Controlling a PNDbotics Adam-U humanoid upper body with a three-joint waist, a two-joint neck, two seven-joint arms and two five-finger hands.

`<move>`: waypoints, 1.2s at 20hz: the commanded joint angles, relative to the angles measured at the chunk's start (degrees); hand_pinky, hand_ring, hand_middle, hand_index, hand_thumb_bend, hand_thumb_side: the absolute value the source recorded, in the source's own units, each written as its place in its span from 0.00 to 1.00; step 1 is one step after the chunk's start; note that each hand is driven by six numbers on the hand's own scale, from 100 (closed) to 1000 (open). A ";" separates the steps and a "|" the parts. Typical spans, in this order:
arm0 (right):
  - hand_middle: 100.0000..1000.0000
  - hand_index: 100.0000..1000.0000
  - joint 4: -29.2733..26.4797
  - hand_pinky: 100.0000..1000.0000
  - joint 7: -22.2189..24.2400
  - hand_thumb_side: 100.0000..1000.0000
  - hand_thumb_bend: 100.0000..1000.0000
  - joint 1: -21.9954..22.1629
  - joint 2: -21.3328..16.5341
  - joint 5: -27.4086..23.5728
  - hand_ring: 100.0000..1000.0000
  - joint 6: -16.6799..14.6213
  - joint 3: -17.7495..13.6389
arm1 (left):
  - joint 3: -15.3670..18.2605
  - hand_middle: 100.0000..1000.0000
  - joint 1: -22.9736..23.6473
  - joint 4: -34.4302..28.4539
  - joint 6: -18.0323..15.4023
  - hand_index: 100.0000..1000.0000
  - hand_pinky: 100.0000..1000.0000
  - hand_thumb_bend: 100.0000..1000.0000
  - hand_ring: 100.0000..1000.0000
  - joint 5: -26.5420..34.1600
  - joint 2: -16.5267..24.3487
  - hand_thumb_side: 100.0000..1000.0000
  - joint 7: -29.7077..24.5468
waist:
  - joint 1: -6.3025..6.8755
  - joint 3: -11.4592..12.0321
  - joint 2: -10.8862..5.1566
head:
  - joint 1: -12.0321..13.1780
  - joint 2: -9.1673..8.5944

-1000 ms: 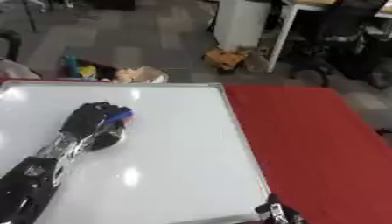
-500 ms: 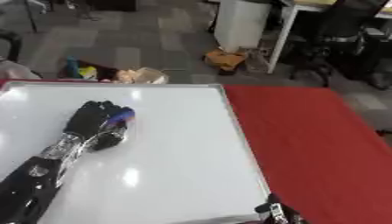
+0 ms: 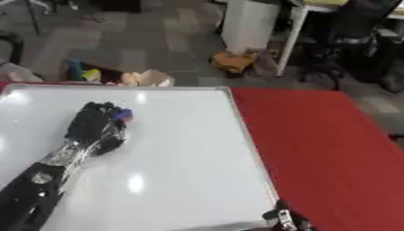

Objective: Wipe the whiteboard clean with a brush.

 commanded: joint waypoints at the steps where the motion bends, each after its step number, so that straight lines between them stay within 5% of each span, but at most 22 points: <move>1: 0.06 0.50 -0.87 0.36 -0.06 0.83 0.00 -0.03 -0.67 -0.05 0.28 0.06 -0.20 | 0.89 0.77 2.95 4.70 1.77 0.88 0.88 0.00 0.78 -0.04 4.03 0.61 -0.63 | 0.02 0.53 0.04 | -0.32 -0.76; 16: 0.06 0.50 -0.73 0.36 -0.30 0.83 0.00 0.06 -0.69 0.13 0.28 0.03 -0.46 | 3.05 0.77 6.34 5.45 6.14 0.87 0.88 0.00 0.78 5.08 10.56 0.62 -0.59 | 0.18 1.65 -0.02 | -0.95 -0.89; 24: 0.06 0.50 -0.83 0.36 -0.30 0.83 0.00 0.19 -0.70 0.15 0.28 0.06 -0.50 | 2.31 0.77 6.73 4.48 4.56 0.88 0.88 0.00 0.78 6.17 9.62 0.83 -0.80 | 0.12 1.38 -0.11 | -0.99 -0.89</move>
